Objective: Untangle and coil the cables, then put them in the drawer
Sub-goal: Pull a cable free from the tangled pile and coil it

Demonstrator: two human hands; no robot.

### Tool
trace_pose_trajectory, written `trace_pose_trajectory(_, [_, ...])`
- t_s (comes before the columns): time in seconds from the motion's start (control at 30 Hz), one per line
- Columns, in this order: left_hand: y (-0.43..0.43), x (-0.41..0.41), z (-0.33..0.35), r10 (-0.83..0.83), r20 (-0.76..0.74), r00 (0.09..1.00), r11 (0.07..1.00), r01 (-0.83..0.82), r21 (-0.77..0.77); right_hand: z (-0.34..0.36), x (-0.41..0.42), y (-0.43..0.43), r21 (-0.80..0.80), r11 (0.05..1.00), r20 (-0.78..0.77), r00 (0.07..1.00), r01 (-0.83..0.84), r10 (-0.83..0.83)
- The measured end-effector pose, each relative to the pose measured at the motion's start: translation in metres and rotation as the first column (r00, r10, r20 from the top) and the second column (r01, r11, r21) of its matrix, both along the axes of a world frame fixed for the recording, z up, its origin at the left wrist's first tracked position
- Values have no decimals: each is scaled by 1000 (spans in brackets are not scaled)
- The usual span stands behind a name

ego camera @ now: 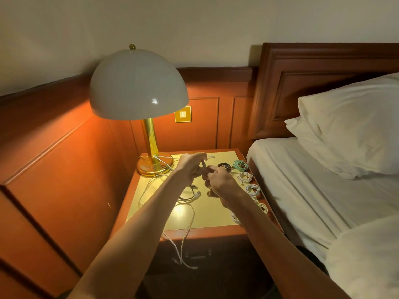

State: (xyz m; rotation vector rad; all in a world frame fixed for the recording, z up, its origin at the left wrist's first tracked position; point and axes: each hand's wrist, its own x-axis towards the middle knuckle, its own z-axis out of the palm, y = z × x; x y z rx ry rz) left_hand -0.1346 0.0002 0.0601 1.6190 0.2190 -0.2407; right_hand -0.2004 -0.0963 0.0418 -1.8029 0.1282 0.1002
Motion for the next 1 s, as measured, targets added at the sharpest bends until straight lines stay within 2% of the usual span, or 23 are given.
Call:
trace_pose_trajectory(0.23, [-5, 3, 0, 12, -1, 1000, 1000, -12, -11, -4, -6, 2, 190, 981, -31, 999, 26, -20])
trace_pose_trajectory(0.33, [-5, 4, -5, 18, -36, 999, 999, -19, -38, -4, -10, -2, 129, 992, -12, 1000, 15, -13])
trace_pose_trajectory(0.43, [-4, 10, -11, -41, -75, 996, 994, 33, -109, -4, -4, -12, -11, 1000, 34, 999, 15, -14])
trace_pose_trajectory(0.53, [-6, 17, -6, -149, -42, 988, 987, 146, -74, -8, 9, -29, -91, 989, 82, 990, 119, -112])
trace_pose_trajectory(0.63, [-15, 30, -2, -193, 13, 981, 979, 194, -64, -13, 35, -46, -123, 972, 194, 965, 201, -175])
trace_pose_trajectory(0.8, [-40, 64, 1, -202, 71, 977, 978, 198, 58, -7, 82, -68, -1, 986, 256, 954, 165, -159])
trace_pose_trajectory(0.9, [-47, 99, -7, -225, 98, 970, 952, 197, 235, -11, 118, -87, -85, 973, 241, 952, 217, -191])
trace_pose_trajectory(1.0, [-54, 139, -24, -244, 104, 964, 944, 211, 255, -12, 166, -109, -138, 975, 177, 973, 173, -148])
